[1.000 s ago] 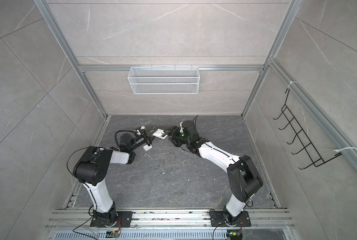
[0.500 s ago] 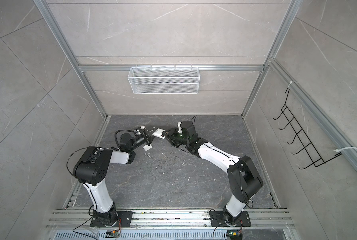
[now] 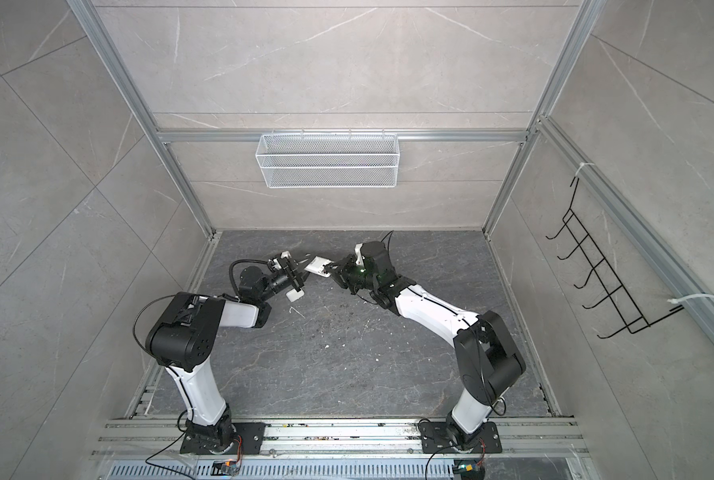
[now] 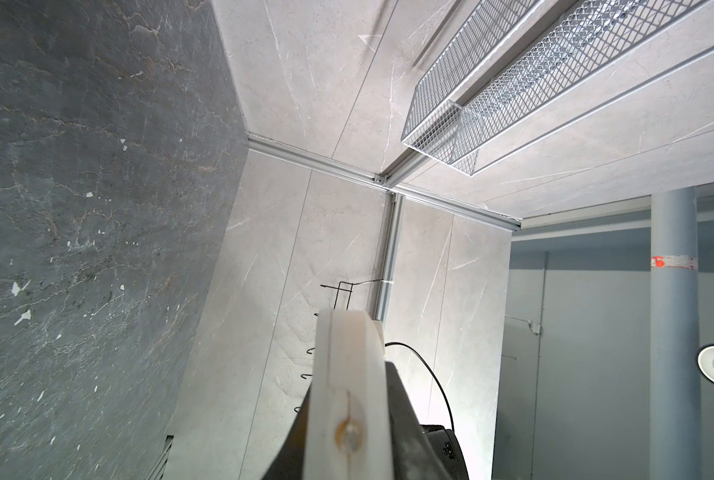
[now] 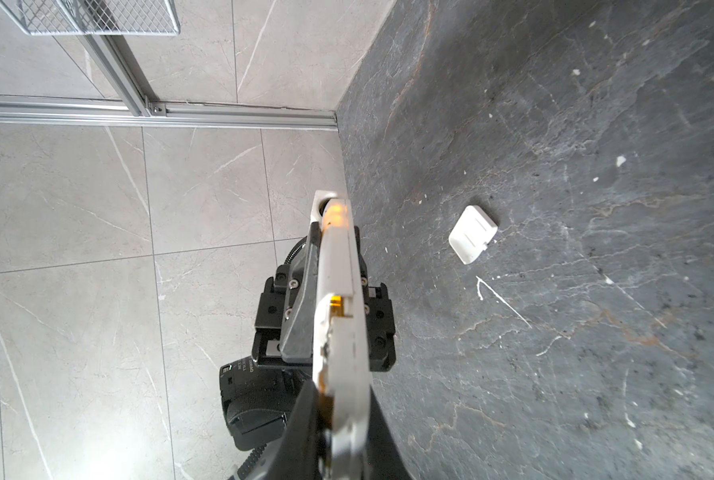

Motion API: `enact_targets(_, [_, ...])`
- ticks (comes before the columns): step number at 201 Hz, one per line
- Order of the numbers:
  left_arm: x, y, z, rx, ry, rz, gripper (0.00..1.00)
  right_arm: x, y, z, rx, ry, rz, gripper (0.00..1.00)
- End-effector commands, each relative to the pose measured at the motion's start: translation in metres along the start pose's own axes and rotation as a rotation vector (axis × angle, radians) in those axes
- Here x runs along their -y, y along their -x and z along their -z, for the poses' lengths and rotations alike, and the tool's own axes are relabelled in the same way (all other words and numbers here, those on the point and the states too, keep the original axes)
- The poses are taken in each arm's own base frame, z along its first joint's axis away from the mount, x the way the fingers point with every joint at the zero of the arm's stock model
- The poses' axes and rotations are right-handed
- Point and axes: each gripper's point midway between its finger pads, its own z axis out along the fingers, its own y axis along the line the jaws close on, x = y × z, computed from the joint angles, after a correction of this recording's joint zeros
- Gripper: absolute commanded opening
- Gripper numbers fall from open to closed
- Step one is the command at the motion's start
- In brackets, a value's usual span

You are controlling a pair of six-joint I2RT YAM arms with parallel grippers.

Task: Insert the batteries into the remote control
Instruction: 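Move the right gripper to the white cover while the left gripper lowers the remote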

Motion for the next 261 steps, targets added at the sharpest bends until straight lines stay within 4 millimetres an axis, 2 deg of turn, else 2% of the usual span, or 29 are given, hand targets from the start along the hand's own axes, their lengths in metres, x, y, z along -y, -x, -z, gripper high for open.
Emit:
enact_targets(1, [0.044, -0.013, 0.004, -0.032, -0.1, -0.133, 0.0, 0.011, -0.004, -0.005, -0.02, -0.052, 0.033, 0.25])
enact_targets(22, [0.044, 0.001, 0.025, 0.031, -0.082, -0.164, 0.0, 0.012, -0.005, 0.004, -0.023, -0.128, 0.079, 0.53])
enact_targets(37, [0.042, 0.012, 0.046, 0.077, -0.043, -0.194, 0.0, 0.011, -0.002, 0.014, -0.006, -0.18, 0.126, 0.64])
enact_targets(59, [0.037, 0.026, 0.079, 0.125, 0.03, -0.268, 0.0, 0.017, 0.002, 0.027, 0.018, -0.264, 0.201, 0.68])
enact_targets(84, [0.019, 0.034, 0.117, 0.2, 0.194, -0.405, 0.0, 0.045, -0.001, 0.024, 0.023, -0.375, 0.271, 0.63])
enact_targets(101, [0.001, 0.042, 0.146, 0.321, 0.37, -0.52, 0.0, 0.061, -0.01, 0.006, 0.007, -0.429, 0.304, 0.52])
enact_targets(111, [-0.009, 0.048, 0.166, 0.421, 0.476, -0.578, 0.0, 0.068, -0.017, -0.01, -0.012, -0.447, 0.316, 0.46])
enact_targets(123, [-0.014, 0.051, 0.19, 0.545, 0.525, -0.629, 0.0, 0.074, -0.025, -0.031, -0.036, -0.47, 0.33, 0.4])
enact_targets(142, [-0.021, 0.053, 0.224, 0.72, 0.54, -0.688, 0.0, 0.082, -0.032, -0.064, -0.051, -0.514, 0.355, 0.38])
enact_targets(163, [-0.035, 0.053, 0.251, 0.844, 0.544, -0.701, 0.0, 0.088, -0.038, -0.102, -0.083, -0.523, 0.364, 0.37])
enact_targets(176, [-0.045, 0.054, 0.258, 0.866, 0.55, -0.716, 0.0, 0.095, -0.041, -0.121, -0.103, -0.54, 0.358, 0.36])
enact_targets(196, [-0.057, 0.059, 0.258, 0.857, 0.57, -0.705, 0.0, 0.103, -0.046, -0.148, -0.129, -0.529, 0.344, 0.36])
enact_targets(216, [-0.047, 0.059, 0.244, 0.796, 0.545, -0.733, 0.0, 0.106, -0.053, -0.17, -0.162, -0.504, 0.328, 0.35])
enact_targets(245, [-0.05, 0.058, 0.243, 0.778, 0.571, -0.737, 0.0, 0.111, -0.054, -0.192, -0.187, -0.506, 0.337, 0.35])
enact_targets(250, [-0.051, 0.057, 0.244, 0.778, 0.571, -0.737, 0.0, 0.105, -0.053, -0.193, -0.188, -0.493, 0.339, 0.35])
enact_targets(253, [-0.051, 0.057, 0.244, 0.778, 0.57, -0.738, 0.0, 0.116, -0.055, -0.198, -0.198, -0.51, 0.334, 0.36])
enact_targets(261, [-0.049, 0.057, 0.243, 0.777, 0.564, -0.744, 0.0, 0.119, -0.055, -0.203, -0.204, -0.513, 0.332, 0.35])
